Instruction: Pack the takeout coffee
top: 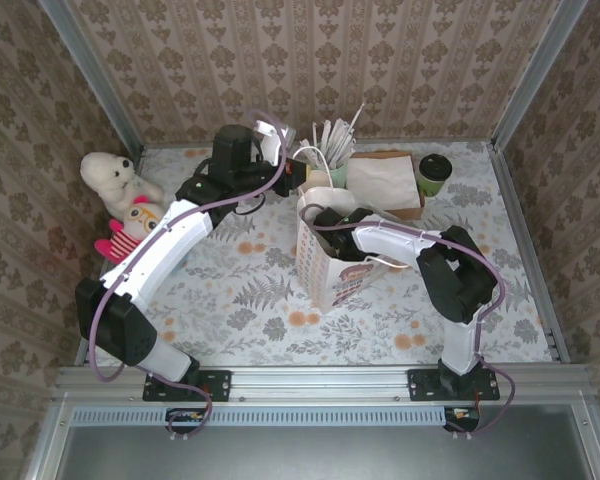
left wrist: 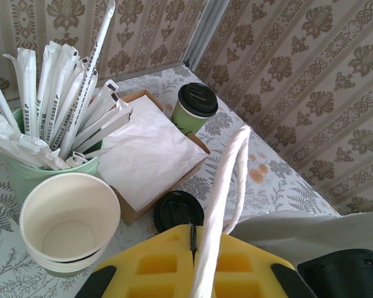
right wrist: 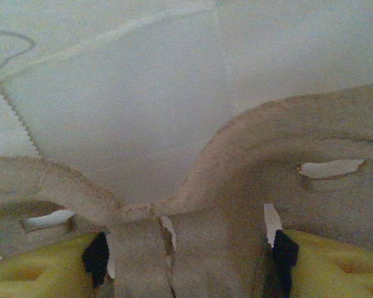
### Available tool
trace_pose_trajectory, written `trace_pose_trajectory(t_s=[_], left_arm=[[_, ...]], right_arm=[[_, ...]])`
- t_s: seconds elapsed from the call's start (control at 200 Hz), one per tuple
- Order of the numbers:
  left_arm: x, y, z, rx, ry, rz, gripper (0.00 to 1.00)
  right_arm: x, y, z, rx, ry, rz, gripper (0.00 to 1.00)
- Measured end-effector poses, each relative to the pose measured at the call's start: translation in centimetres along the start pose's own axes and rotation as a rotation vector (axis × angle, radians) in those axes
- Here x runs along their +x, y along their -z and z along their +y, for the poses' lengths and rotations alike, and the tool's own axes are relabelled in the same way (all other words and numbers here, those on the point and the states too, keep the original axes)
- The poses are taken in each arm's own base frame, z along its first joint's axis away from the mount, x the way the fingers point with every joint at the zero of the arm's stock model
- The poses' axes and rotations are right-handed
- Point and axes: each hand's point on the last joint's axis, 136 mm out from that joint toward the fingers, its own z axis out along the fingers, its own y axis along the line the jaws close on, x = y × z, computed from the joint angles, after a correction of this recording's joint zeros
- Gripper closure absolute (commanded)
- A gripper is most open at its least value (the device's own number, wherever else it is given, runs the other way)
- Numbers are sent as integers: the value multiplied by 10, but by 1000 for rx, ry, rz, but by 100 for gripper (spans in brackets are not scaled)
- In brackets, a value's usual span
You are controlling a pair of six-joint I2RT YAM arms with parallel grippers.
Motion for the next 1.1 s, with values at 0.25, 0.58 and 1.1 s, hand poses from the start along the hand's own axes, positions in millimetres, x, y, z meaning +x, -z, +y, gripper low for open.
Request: trace_pose_trajectory(t_s=[0.25, 0.58, 1.1], left_arm=[[-1, 0, -4, 26, -4, 0, 100], [-3, 2, -14, 89, -33, -3, 100], [-3, 4, -13, 108, -59, -1, 100]], right_arm=[[-4, 6, 5, -28, -10, -12, 12], [-25, 82, 25, -216, 41, -209, 6], [-13, 71, 34, -257, 202, -167, 81]])
